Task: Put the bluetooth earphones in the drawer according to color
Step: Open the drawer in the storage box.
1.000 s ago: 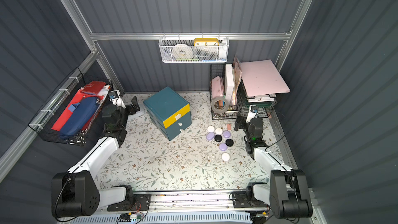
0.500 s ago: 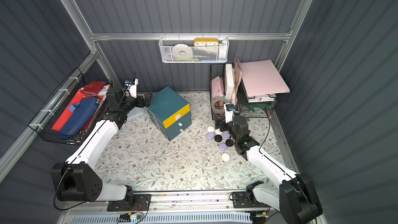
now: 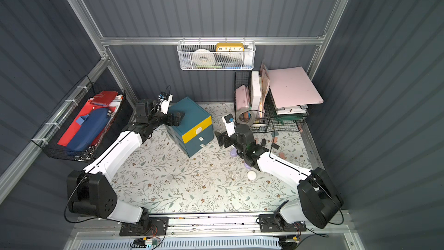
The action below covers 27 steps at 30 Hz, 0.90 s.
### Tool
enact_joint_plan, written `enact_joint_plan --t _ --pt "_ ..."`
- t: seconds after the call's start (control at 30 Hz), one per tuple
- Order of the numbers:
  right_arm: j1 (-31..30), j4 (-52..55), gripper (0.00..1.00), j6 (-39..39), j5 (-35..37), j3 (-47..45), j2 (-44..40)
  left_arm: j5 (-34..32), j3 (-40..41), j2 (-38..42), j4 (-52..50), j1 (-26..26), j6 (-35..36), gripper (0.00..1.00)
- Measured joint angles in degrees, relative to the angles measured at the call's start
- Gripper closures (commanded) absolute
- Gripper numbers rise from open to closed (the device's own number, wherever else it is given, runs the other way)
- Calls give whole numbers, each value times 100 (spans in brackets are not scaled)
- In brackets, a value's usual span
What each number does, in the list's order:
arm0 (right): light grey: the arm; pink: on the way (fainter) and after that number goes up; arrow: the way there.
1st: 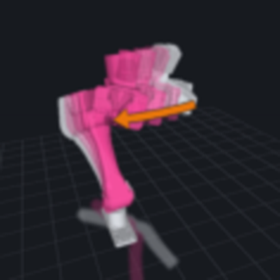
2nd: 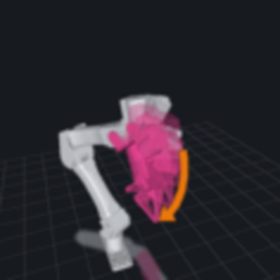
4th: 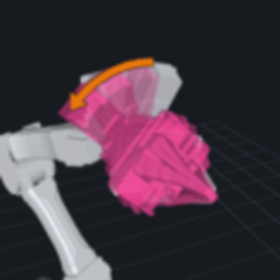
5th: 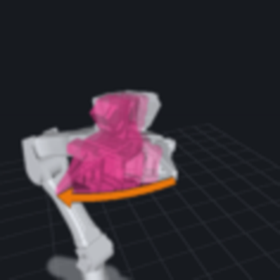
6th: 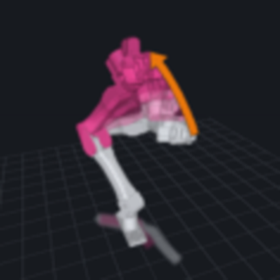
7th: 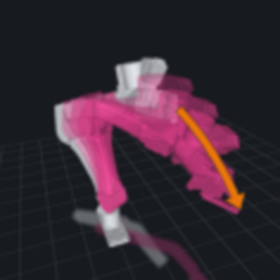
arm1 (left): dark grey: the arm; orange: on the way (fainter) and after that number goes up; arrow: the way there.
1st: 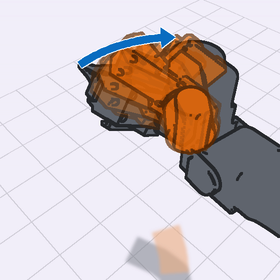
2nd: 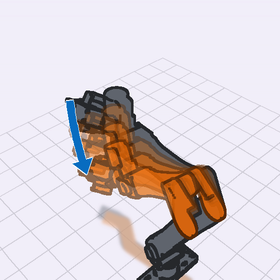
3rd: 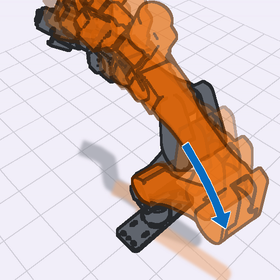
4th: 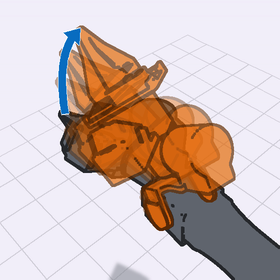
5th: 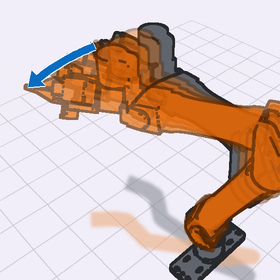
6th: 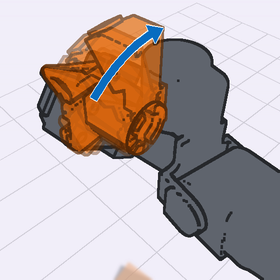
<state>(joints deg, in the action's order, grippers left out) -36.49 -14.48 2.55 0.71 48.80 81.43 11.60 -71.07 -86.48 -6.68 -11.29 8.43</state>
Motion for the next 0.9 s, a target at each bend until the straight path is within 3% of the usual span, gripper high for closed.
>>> enact_joint_plan --t 0.4,0.9 --pt "-527 -9 14 -98 -199 750 800 63 44 -146 44 0 24 1" --pt "-643 -201 17 -98 -372 1329 1617 63 63 -195 170 -4 72 1"
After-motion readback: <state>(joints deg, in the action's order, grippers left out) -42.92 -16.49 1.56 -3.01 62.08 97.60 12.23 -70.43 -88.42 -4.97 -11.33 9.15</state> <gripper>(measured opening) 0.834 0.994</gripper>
